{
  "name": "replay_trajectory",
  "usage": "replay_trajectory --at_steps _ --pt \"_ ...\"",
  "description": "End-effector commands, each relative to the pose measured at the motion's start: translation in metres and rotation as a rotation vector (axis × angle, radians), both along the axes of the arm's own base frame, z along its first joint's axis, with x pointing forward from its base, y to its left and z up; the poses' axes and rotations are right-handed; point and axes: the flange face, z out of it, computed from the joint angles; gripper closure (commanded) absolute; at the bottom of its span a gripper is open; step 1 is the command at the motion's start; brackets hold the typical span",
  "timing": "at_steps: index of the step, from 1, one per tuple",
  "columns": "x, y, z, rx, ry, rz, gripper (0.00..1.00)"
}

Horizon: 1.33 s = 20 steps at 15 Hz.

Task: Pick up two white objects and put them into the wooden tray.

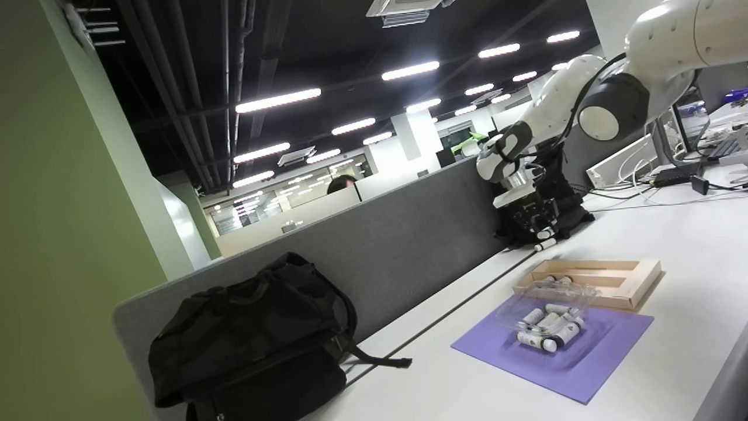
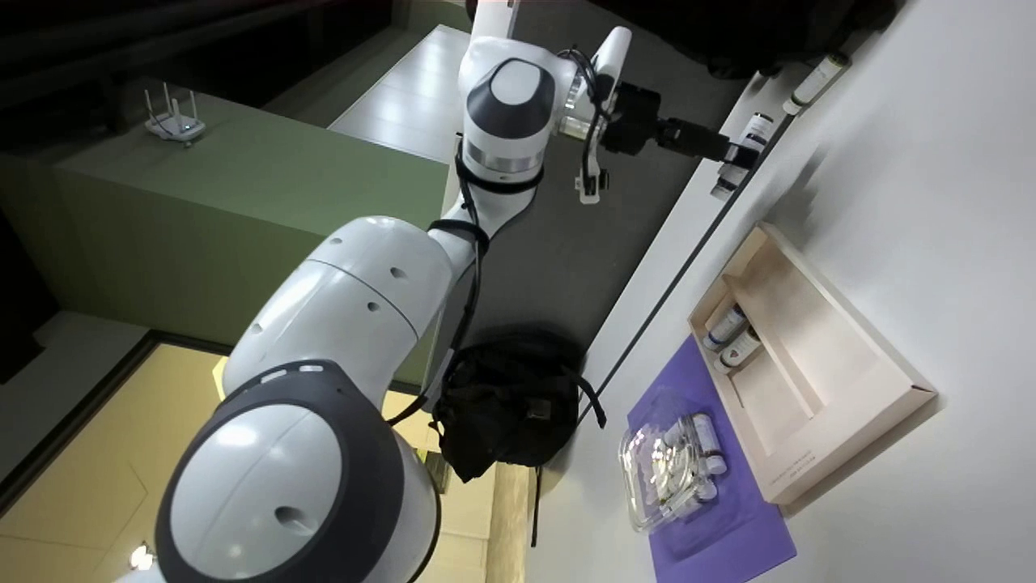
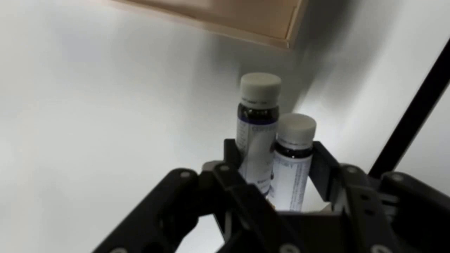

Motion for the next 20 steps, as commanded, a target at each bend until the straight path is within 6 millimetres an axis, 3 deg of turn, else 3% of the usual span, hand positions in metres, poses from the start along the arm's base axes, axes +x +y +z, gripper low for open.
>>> replay_trajectory --at_steps 1,7,12,20 --pt "-0.012 0.017 0.014 0.062 0.124 0.046 0.66" --pt "-0.03 0.055 -0.009 0.122 0.325 0.094 0.66" --pt "-0.034 0.086 -0.025 0.161 0.39 0.136 0.66" --pt "-0.042 0.097 -0.057 0.179 0.431 0.16 0.66"
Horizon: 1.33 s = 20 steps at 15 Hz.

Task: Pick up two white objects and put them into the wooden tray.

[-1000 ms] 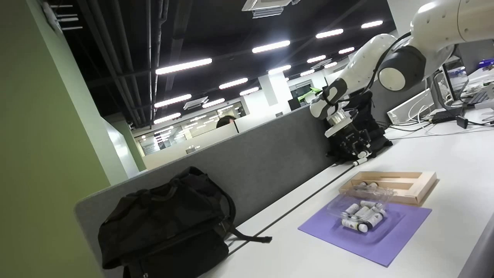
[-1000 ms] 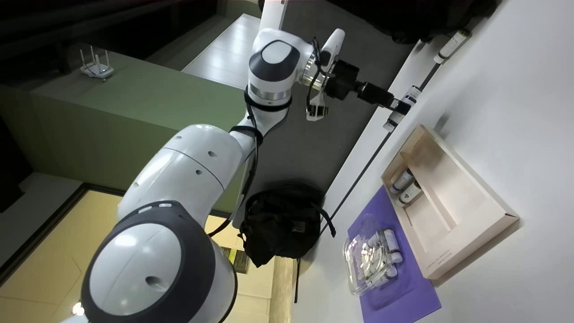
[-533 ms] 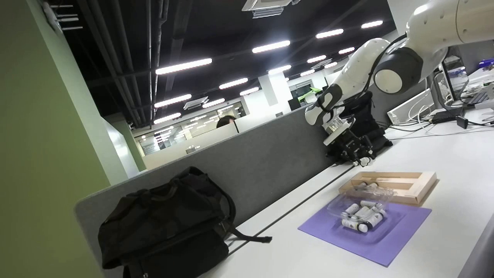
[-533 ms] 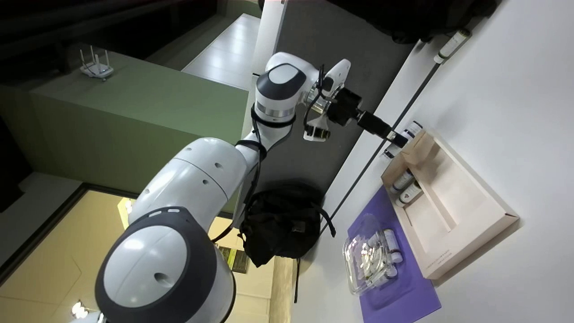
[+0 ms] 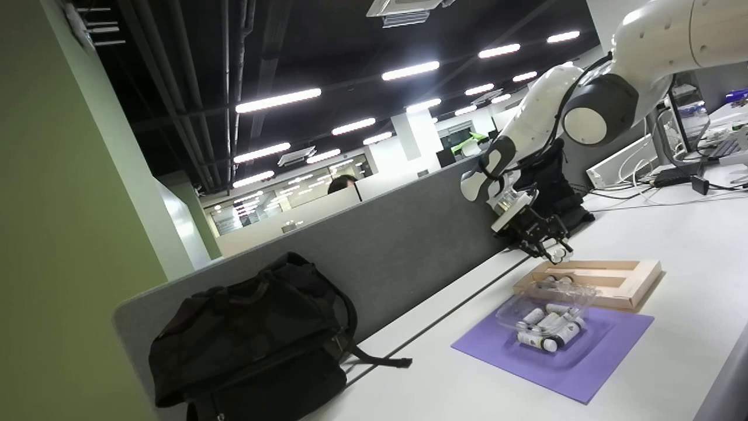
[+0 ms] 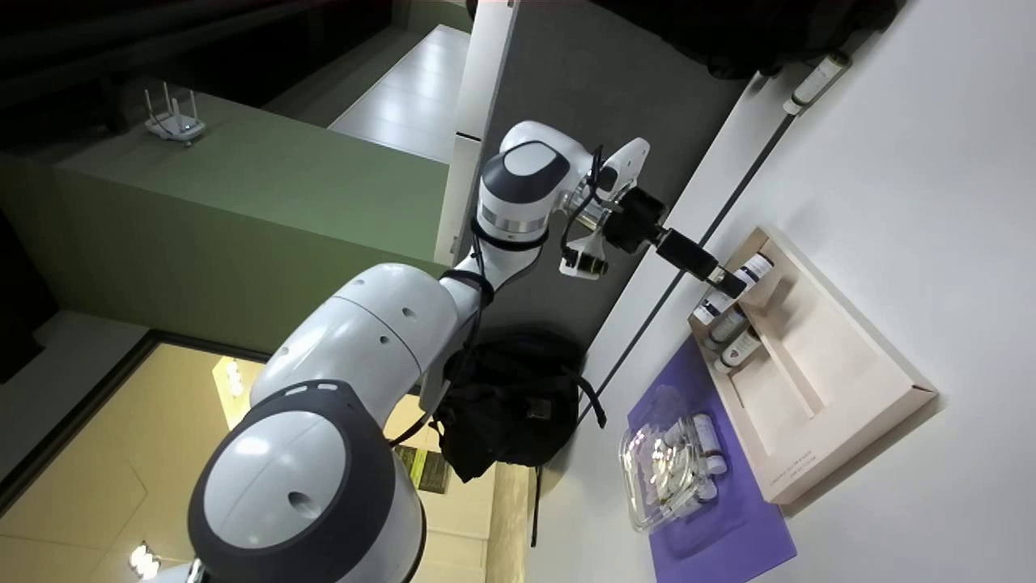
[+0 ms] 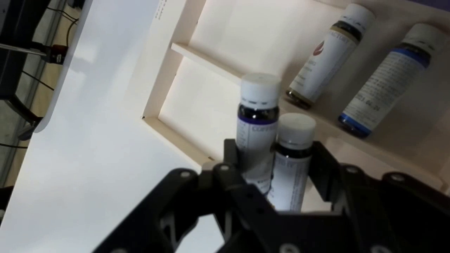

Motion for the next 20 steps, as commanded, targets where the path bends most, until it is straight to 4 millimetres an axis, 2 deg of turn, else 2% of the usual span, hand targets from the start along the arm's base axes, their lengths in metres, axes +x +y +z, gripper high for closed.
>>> replay_trajectory --at_steps 1,3,4,5,6,8,10,11,12,13,14,17,20 --pt "-0.005 -0.003 -0.004 0.009 0.015 -0.001 0.66" --pt "-0.008 -0.005 -0.01 0.006 0.027 -0.002 0.66" --pt "-0.009 -0.007 -0.011 0.005 0.03 -0.001 0.61" --pt "-0.009 -0.008 -0.013 0.002 0.027 -0.002 0.16" --pt "-0.01 -0.01 -0.014 0.0 0.027 -0.005 0.16" --pt "-0.009 -0.011 -0.014 -0.002 0.021 -0.009 0.05" --pt "-0.008 -0.013 -0.011 -0.003 0.008 -0.009 0.0" --pt "-0.007 -0.014 -0.007 0.003 0.003 -0.002 0.0" --pt "-0.007 -0.014 -0.004 0.008 0.002 0.003 0.3" --pt "-0.006 -0.015 0.002 0.015 0.0 0.008 0.26" --pt "-0.005 -0.015 0.006 0.018 -0.005 0.012 0.28" --pt "0.0 -0.018 0.027 0.023 -0.038 0.025 0.47" --pt "0.01 -0.026 0.062 0.012 -0.107 0.031 0.65"
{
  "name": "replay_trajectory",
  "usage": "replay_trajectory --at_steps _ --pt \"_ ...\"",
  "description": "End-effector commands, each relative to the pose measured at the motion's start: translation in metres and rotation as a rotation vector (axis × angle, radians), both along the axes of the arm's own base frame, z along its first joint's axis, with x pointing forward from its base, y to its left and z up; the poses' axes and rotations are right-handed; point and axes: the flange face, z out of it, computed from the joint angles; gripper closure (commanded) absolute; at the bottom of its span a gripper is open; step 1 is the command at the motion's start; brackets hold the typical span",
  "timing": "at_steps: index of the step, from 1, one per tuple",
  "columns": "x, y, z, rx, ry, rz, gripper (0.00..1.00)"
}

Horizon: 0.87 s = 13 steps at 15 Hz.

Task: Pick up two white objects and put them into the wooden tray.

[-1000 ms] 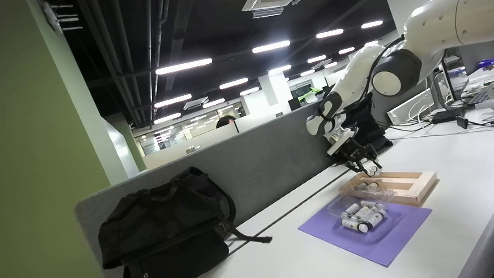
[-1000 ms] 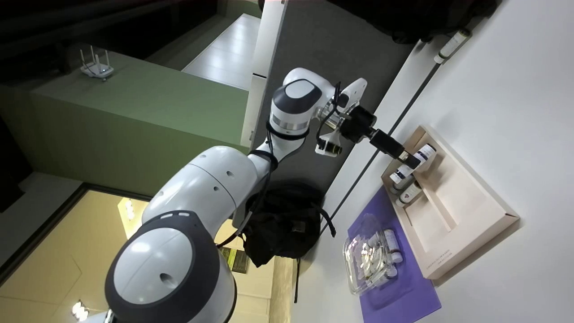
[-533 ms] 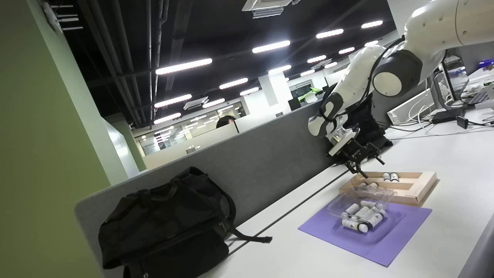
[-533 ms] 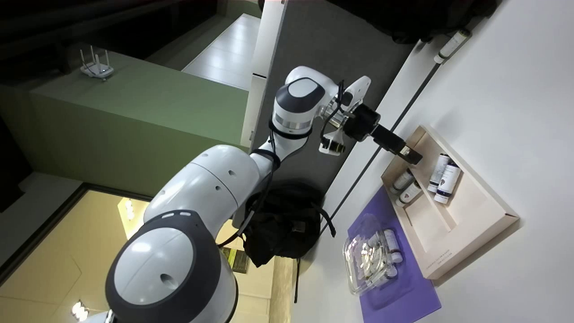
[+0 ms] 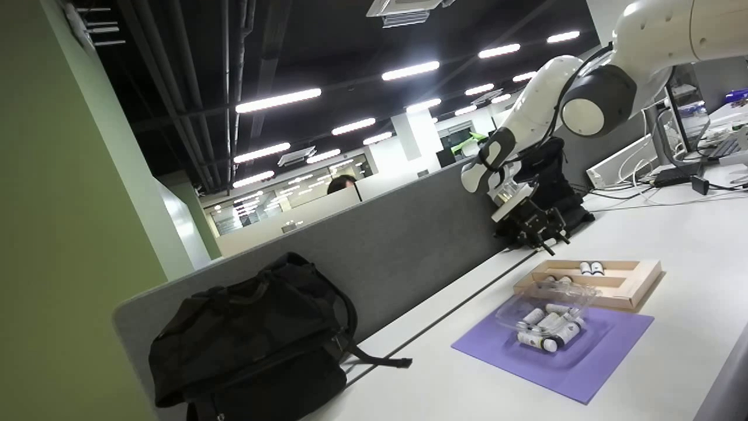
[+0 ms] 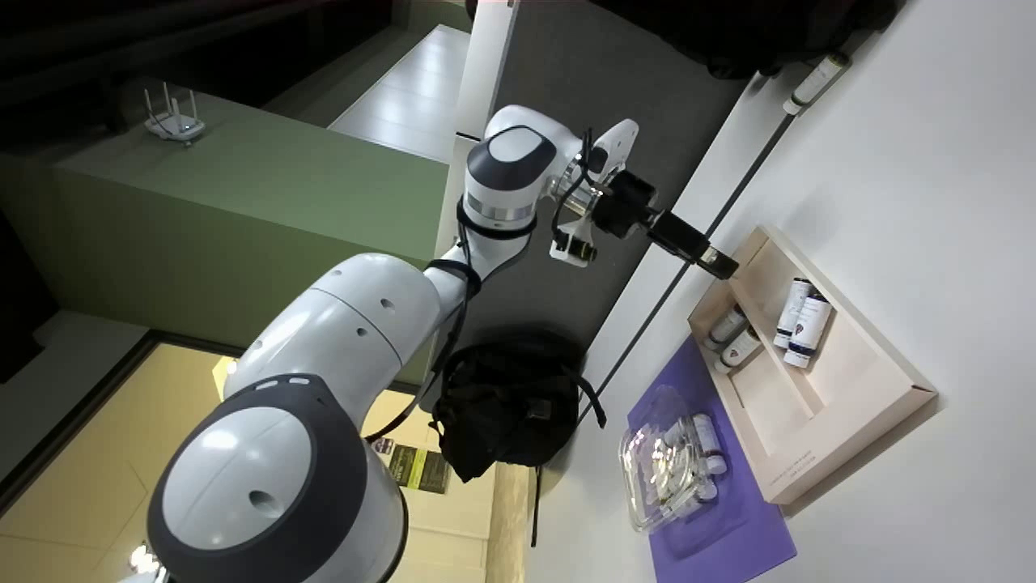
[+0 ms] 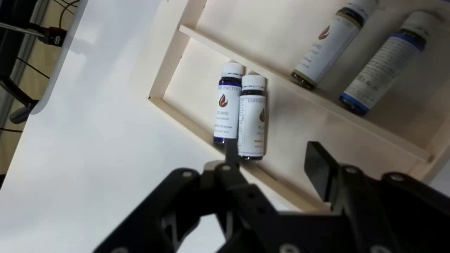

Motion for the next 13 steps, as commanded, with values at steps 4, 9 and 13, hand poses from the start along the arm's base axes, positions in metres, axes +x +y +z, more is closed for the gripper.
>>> replay_trajectory --at_steps 4,9,13 --pt "0.022 -0.027 0.1 -0.028 -0.212 0.02 0.2" --pt "0.032 -0.03 0.118 -0.051 -0.283 0.03 0.15" --pt "0.031 -0.026 0.097 -0.046 -0.258 0.035 0.03"
